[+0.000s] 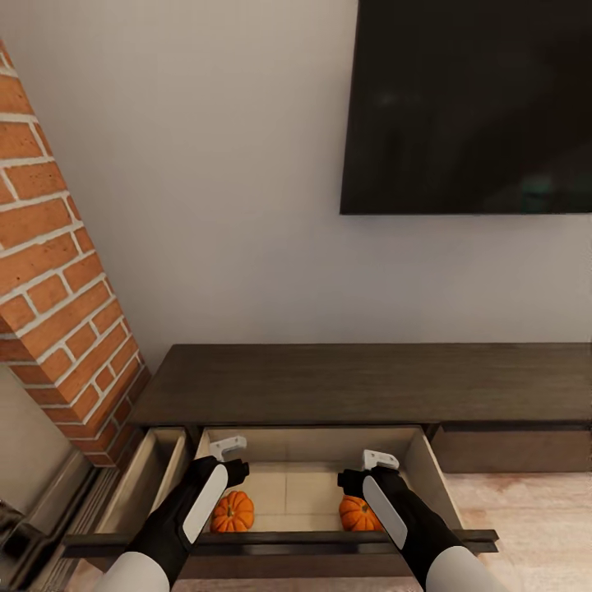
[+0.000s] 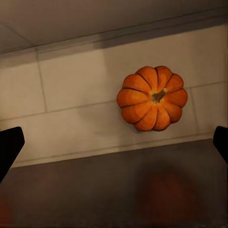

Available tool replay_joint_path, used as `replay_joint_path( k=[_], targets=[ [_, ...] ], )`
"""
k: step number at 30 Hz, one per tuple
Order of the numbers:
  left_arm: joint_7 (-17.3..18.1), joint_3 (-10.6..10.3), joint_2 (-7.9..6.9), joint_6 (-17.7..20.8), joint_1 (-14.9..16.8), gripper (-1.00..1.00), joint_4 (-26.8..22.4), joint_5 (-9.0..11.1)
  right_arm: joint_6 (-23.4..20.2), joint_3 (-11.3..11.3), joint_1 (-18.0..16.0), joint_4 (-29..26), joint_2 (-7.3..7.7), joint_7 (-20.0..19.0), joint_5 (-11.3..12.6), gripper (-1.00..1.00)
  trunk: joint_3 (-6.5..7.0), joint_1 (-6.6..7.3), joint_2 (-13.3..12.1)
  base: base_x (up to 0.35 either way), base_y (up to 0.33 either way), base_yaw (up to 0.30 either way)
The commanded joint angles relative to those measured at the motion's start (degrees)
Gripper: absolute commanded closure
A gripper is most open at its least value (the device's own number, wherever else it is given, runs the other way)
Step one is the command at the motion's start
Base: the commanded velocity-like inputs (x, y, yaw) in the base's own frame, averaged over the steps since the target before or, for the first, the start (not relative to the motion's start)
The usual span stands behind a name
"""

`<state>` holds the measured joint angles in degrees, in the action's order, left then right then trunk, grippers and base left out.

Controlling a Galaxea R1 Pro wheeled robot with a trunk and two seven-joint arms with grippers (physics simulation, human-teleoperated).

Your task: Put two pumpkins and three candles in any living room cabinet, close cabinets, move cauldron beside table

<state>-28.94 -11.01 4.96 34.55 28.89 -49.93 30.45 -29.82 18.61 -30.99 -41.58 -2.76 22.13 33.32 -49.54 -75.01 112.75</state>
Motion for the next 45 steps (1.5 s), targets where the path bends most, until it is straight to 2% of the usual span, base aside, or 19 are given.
replay_joint_path(
  k=[1,12,21,45],
  targets=[
    [-0.54,-0.15,-0.03,0.08,0.03,-1.0,-0.08,0.63,-0.08,0.23,-0.04,-0.08,0.04,0.56,0.6,-1.0,0.13,0.24,-0.39,-0.058,0.0,0.0],
    [-0.52,-0.15,0.05,0.08,0.03,-1.0,-0.09,0.66,-0.09,0.28,-0.04,-0.08,0.0,0.53,0.6,-1.0,2.11,2.66,-4.8,-0.014,0.0,0.0],
    [-0.5,-0.15,0.05,0.08,0.03,-1.0,-0.15,0.66,-0.07,0.28,-0.04,-0.08,-0.01,0.46,0.6,-1.0,3.72,4.63,-8.41,-0.165,0.0,0.0],
    [-0.5,-0.15,0.03,0.08,0.03,-1.0,-0.34,0.66,-0.07,0.28,-0.04,-0.08,0.04,0.46,0.6,-1.0,8.03,9.91,-18.04,-0.004,0.0,0.0]
  ],
)
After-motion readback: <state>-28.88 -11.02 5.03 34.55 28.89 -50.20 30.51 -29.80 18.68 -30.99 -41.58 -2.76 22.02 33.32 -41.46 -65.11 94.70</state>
